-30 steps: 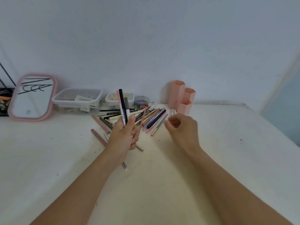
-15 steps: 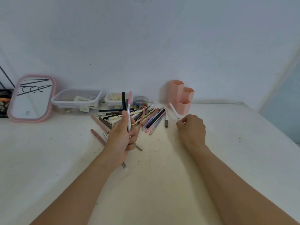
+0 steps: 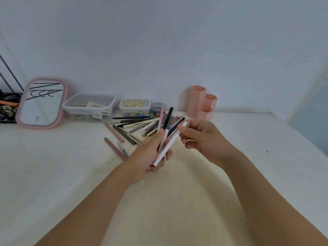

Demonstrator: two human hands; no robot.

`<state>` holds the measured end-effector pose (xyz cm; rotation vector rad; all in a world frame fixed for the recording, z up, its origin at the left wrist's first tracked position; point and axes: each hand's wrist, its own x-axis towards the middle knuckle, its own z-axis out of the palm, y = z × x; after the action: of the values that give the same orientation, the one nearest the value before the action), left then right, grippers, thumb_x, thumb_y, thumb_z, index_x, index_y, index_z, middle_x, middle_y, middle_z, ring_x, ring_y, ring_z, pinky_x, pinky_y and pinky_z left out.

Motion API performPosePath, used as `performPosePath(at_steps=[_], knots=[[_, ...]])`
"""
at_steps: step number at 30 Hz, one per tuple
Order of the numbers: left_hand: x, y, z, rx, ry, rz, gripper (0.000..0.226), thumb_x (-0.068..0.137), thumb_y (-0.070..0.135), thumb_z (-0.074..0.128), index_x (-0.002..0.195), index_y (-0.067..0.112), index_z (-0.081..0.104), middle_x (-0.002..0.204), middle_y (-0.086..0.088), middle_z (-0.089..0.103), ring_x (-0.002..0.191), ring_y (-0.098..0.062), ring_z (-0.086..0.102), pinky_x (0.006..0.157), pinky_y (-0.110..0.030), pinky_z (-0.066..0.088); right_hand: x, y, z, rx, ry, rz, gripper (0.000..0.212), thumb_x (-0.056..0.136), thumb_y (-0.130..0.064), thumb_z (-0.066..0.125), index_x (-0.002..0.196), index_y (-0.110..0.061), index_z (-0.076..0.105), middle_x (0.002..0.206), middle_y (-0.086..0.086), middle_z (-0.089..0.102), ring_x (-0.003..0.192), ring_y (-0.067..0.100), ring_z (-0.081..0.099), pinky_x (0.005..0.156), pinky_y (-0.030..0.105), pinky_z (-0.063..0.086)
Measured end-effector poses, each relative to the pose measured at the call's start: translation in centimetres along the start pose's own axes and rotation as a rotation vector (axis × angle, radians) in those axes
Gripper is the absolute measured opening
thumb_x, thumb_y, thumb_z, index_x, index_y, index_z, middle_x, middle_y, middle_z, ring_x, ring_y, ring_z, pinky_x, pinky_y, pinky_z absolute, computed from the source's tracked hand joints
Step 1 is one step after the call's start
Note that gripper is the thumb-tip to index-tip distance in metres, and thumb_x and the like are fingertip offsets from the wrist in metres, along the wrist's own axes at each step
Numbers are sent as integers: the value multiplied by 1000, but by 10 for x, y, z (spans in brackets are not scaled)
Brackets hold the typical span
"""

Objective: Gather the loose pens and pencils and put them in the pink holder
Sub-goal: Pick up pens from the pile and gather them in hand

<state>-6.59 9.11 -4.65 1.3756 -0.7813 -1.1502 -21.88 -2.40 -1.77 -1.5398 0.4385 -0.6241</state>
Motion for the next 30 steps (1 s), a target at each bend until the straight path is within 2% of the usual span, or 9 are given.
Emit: performPosePath(at_steps=[3, 6, 10, 13, 15, 19, 25, 28, 30], knots=[[-5, -1, 8, 123, -97, 24, 56, 89, 64, 53, 121, 17, 58, 63, -5, 58, 39, -13, 35, 37, -16, 17, 5, 12, 6, 9, 66, 2, 18, 99, -11, 61, 92, 5, 67, 71, 5, 62, 62, 14, 56, 56, 22, 47], [-5, -8, 8, 155, -113, 32, 47, 86, 46, 74, 116, 15, 54, 57, 1, 47, 39, -12, 36, 35, -16, 24, 8, 24, 18, -21, 166, -40, 19, 95, -11, 67, 84, 3, 68, 64, 5, 63, 57, 14, 55, 55, 23, 48], [-2, -5, 5, 61, -59, 94, 21, 97, 33, 64, 107, 16, 55, 57, 2, 35, 39, -9, 27, 35, -19, 20, 16, 35, 16, -57, 283, -13, 34, 99, -29, 62, 87, 0, 75, 72, 10, 70, 59, 15, 59, 53, 25, 46], [2, 1, -3, -51, 53, 110, 26, 97, 36, 63, 90, 15, 49, 57, 2, 31, 41, -10, 22, 37, -21, 17, 25, 52, -9, -541, 572, -21, 29, 92, -39, 68, 84, -13, 76, 73, -1, 72, 68, 15, 66, 66, 28, 50], [5, 2, -11, -106, 138, 98, 34, 97, 39, 63, 77, 17, 46, 56, 2, 31, 42, -11, 21, 38, -22, 17, 29, 58, -20, -722, 702, 39, 25, 83, -38, 75, 96, -16, 74, 79, -5, 68, 79, 15, 65, 75, 29, 51], [9, 3, -24, -142, 212, 108, 42, 98, 40, 60, 68, 17, 41, 52, 1, 37, 38, -10, 28, 34, -20, 22, 41, 61, -16, -909, 657, 159, 38, 81, -49, 68, 104, -19, 65, 93, -4, 65, 87, 18, 61, 73, 31, 43], [10, 1, -27, -124, 262, 121, 35, 97, 38, 63, 79, 19, 41, 53, 3, 36, 40, -9, 27, 34, -18, 22, 50, 64, -8, -1287, 555, 170, 30, 94, -44, 47, 86, -15, 51, 83, 1, 59, 73, 25, 57, 66, 35, 46], [12, 0, -25, -127, 276, 127, 35, 96, 37, 65, 77, 19, 41, 53, 4, 33, 44, -10, 24, 36, -19, 21, 51, 66, -10, -1315, 541, 204, 26, 100, -34, 40, 88, -13, 48, 86, 5, 58, 74, 28, 52, 65, 35, 38], [14, 0, -24, -147, 283, 125, 35, 95, 36, 66, 75, 19, 44, 51, 6, 33, 44, -9, 23, 37, -20, 20, 49, 64, -15, -1165, 629, 180, 28, 101, -33, 40, 89, -11, 51, 86, 6, 59, 76, 29, 55, 63, 35, 40]])
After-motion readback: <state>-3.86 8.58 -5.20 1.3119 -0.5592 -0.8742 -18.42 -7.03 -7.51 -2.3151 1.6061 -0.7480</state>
